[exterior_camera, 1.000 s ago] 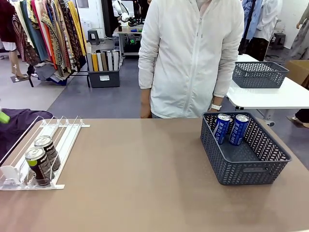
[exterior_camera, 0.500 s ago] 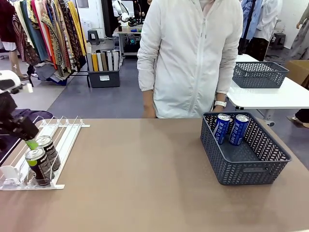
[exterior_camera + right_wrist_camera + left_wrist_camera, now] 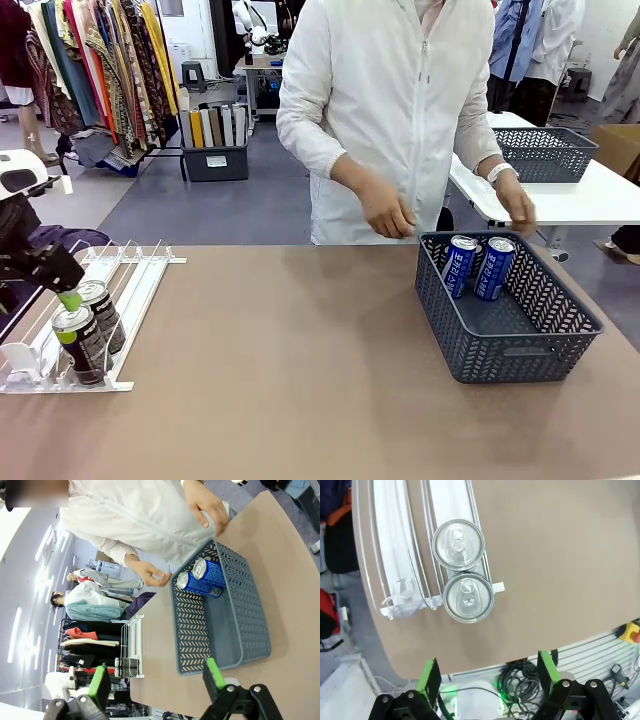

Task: Retrieve and store the cans from the dispenser.
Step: Pick up one can from the Automatic Can Dispenser and place it in the middle of the table.

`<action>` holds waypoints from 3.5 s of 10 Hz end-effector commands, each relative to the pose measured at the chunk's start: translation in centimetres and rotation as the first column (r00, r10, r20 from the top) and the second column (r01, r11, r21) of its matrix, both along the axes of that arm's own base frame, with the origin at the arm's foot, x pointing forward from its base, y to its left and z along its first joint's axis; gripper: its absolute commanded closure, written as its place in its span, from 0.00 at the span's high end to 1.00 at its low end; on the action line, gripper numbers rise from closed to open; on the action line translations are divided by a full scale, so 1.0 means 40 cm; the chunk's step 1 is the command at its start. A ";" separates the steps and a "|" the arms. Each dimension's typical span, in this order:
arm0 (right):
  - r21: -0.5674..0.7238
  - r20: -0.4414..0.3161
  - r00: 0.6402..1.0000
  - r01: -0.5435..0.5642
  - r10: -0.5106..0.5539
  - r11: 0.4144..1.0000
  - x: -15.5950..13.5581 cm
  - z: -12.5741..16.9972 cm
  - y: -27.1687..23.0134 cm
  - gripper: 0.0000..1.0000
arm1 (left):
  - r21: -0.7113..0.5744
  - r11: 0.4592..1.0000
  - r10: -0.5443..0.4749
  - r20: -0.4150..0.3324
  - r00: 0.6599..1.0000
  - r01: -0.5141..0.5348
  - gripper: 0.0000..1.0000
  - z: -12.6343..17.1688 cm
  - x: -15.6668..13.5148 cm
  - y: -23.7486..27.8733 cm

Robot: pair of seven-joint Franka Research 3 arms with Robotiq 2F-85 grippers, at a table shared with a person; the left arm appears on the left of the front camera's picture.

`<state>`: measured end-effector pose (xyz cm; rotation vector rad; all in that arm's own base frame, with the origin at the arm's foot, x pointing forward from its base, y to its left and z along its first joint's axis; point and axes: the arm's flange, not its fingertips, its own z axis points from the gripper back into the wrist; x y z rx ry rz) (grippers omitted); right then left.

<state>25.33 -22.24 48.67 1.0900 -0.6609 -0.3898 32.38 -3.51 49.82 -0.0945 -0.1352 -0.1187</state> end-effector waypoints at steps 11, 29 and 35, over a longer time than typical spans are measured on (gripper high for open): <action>0.011 0.038 0.999 0.002 -0.003 1.000 0.007 0.004 0.000 1.00 | 0.050 0.996 0.077 -0.135 0.988 -0.071 1.00 -0.232 0.185 -0.011; 0.011 0.038 0.999 0.002 -0.003 1.000 0.007 0.004 0.000 1.00 | -0.029 0.990 0.141 0.178 0.974 -0.138 0.00 0.236 -0.053 0.038; 0.011 0.038 0.999 0.002 -0.003 1.000 0.007 0.004 0.000 1.00 | -0.091 0.983 0.174 0.182 0.968 -0.160 0.00 0.274 -0.082 0.083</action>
